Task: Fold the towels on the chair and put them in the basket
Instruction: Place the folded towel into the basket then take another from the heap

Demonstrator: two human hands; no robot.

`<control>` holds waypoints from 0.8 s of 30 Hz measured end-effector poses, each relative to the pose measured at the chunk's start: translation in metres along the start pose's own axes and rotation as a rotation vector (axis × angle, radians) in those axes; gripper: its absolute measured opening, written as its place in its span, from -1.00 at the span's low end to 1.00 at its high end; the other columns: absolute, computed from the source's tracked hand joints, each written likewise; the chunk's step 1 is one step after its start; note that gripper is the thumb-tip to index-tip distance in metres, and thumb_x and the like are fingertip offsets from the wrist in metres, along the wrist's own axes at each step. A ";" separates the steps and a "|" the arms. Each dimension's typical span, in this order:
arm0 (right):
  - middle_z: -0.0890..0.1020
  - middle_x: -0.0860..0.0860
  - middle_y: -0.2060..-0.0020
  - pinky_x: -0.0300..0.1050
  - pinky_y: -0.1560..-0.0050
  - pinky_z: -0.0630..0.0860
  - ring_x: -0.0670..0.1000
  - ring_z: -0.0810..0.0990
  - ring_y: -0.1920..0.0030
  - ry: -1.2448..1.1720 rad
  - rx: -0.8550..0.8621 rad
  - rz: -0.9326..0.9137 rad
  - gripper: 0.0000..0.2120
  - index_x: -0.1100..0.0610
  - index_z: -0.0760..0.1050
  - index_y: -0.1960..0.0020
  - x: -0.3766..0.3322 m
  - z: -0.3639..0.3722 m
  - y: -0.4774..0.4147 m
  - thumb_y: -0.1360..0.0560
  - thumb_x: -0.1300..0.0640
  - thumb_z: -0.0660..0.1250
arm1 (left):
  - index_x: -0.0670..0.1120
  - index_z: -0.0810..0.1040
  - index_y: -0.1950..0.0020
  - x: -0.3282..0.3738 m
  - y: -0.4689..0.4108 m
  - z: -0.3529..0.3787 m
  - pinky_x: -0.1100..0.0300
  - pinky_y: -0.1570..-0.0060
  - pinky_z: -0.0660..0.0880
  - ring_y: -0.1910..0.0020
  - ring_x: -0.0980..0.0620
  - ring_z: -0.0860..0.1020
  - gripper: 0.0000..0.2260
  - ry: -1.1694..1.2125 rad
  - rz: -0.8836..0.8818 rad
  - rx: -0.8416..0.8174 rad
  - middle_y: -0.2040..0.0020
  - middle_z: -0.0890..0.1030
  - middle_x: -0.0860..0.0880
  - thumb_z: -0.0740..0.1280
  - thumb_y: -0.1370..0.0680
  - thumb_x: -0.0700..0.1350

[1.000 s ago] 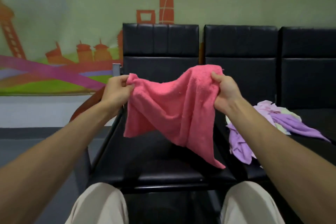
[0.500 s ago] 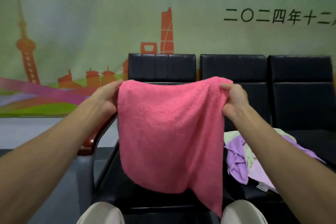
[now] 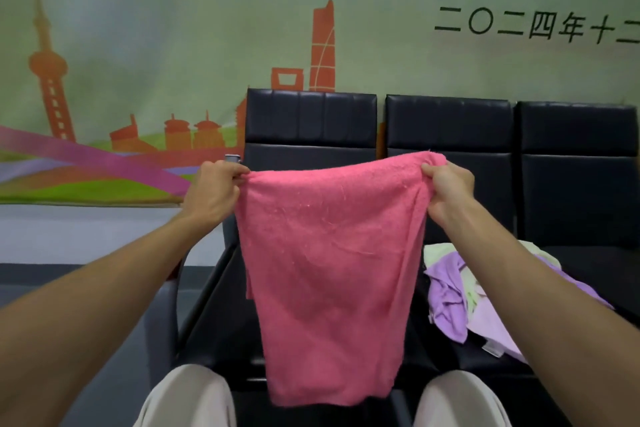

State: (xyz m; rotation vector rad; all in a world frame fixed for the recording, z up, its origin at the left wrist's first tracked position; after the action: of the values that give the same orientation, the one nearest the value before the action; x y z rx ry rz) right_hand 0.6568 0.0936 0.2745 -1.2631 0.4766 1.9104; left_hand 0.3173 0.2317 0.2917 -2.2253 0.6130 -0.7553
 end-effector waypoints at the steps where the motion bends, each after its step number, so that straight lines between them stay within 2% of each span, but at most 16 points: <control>1: 0.60 0.05 0.19 -0.10 0.10 0.53 -0.02 0.57 0.21 0.042 0.013 -0.021 -0.76 0.11 0.56 0.18 0.004 -0.003 -0.001 -0.51 0.41 0.30 | -0.18 0.66 -0.10 -0.002 0.002 0.002 -0.06 -0.10 0.56 -0.02 -0.17 0.63 -0.76 0.003 -0.007 -0.002 -0.03 0.68 -0.18 0.26 -0.53 -0.35; 4: 0.59 -0.02 0.25 -0.17 0.18 0.48 -0.05 0.55 0.20 0.160 0.042 -0.089 -0.83 0.14 0.62 0.07 0.015 -0.010 -0.004 -0.53 0.33 0.30 | -0.15 0.55 -0.01 -0.008 0.005 0.007 -0.11 0.07 0.57 0.07 -0.23 0.60 -0.85 0.145 -0.148 0.005 0.08 0.63 -0.21 0.18 -0.62 -0.25; 7: 0.56 -0.11 0.26 -0.24 0.25 0.42 -0.15 0.49 0.25 0.316 0.089 -0.168 -0.84 0.01 0.59 0.08 0.018 -0.017 -0.007 -0.55 0.24 0.31 | -0.14 0.45 0.01 -0.018 0.007 0.017 -0.14 0.03 0.55 0.08 -0.19 0.56 -0.83 0.297 -0.322 -0.017 0.11 0.55 -0.14 0.10 -0.66 -0.14; 9: 0.56 -0.09 0.24 -0.23 0.29 0.39 -0.11 0.48 0.23 0.376 0.113 -0.197 -0.88 0.05 0.59 0.06 0.017 -0.021 -0.012 -0.56 0.20 0.29 | -0.14 0.46 0.00 -0.023 0.007 0.022 -0.17 0.02 0.56 0.07 -0.20 0.57 -0.79 0.401 -0.418 -0.044 0.08 0.56 -0.16 0.08 -0.66 -0.09; 11: 0.58 -0.02 0.14 -0.20 0.21 0.39 -0.03 0.51 0.13 0.421 0.148 -0.213 -0.86 0.13 0.59 -0.03 0.015 -0.024 -0.016 -0.57 0.20 0.26 | -0.17 0.50 -0.04 -0.027 0.006 0.026 -0.10 0.09 0.58 0.15 -0.15 0.56 -0.74 0.519 -0.508 -0.050 0.11 0.56 -0.17 0.07 -0.66 -0.07; 13: 0.58 0.02 0.04 -0.15 0.13 0.40 0.00 0.52 0.05 0.460 0.151 -0.207 -0.82 0.18 0.58 -0.09 0.014 -0.023 -0.018 -0.57 0.19 0.25 | -0.18 0.53 -0.01 -0.030 0.004 0.027 0.02 0.23 0.44 0.21 -0.07 0.45 -0.73 0.630 -0.588 -0.037 0.18 0.48 -0.12 0.09 -0.64 -0.08; 16: 0.58 0.05 0.04 -0.16 0.15 0.41 0.03 0.54 0.03 0.491 0.112 -0.203 -0.81 0.22 0.59 -0.11 0.015 -0.019 -0.022 -0.57 0.21 0.26 | -0.04 0.49 0.20 -0.027 0.006 0.025 0.11 0.27 0.26 0.22 -0.02 0.32 -0.82 0.810 -0.698 -0.007 0.25 0.38 -0.07 0.20 -0.59 -0.14; 18: 0.57 0.09 -0.02 -0.18 0.15 0.42 0.03 0.54 0.02 0.478 0.115 -0.206 -0.78 0.23 0.52 -0.19 0.013 -0.020 -0.024 -0.55 0.21 0.29 | -0.02 0.46 0.29 -0.025 0.012 0.020 0.20 0.37 0.27 0.34 0.00 0.32 -0.76 0.978 -0.797 0.022 0.34 0.38 -0.04 0.28 -0.57 -0.21; 20: 0.50 0.10 -0.09 -0.16 0.07 0.43 0.02 0.51 -0.01 0.439 0.120 -0.190 -0.66 0.20 0.35 -0.29 0.012 -0.023 -0.026 -0.55 0.21 0.31 | -0.07 0.54 0.24 -0.022 0.017 0.015 0.26 0.44 0.38 0.39 0.04 0.41 -0.83 1.156 -0.871 0.034 0.39 0.49 -0.03 0.34 -0.56 -0.21; 22: 0.48 0.11 -0.10 -0.17 0.07 0.44 0.01 0.50 -0.02 0.428 0.048 -0.173 -0.60 0.20 0.33 -0.34 0.007 -0.021 -0.024 -0.54 0.25 0.33 | -0.10 0.61 0.11 -0.014 0.019 0.005 0.20 0.31 0.49 0.27 0.04 0.51 -0.93 1.258 -0.854 -0.031 0.25 0.62 -0.03 0.38 -0.55 -0.14; 24: 0.53 0.14 -0.10 -0.18 0.06 0.50 0.03 0.54 -0.02 0.441 -0.111 -0.186 -0.56 0.22 0.45 -0.30 0.002 -0.013 -0.023 -0.44 0.37 0.39 | -0.14 0.62 -0.04 -0.010 0.017 -0.003 0.17 0.08 0.53 0.12 0.03 0.57 -0.86 1.288 -0.766 -0.105 0.02 0.64 -0.06 0.41 -0.50 -0.18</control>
State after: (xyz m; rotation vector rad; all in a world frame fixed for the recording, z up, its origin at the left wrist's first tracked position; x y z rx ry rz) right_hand 0.6817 0.0997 0.2689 -1.7497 0.4595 1.5197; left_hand 0.3045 0.2253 0.2780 -1.7753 0.2943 -2.6373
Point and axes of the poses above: each hand's wrist, its own y-axis away from the middle knuckle, its own z-axis out of the palm, x = y × z, the point moved 7 cm from there along -y, towards the middle knuckle
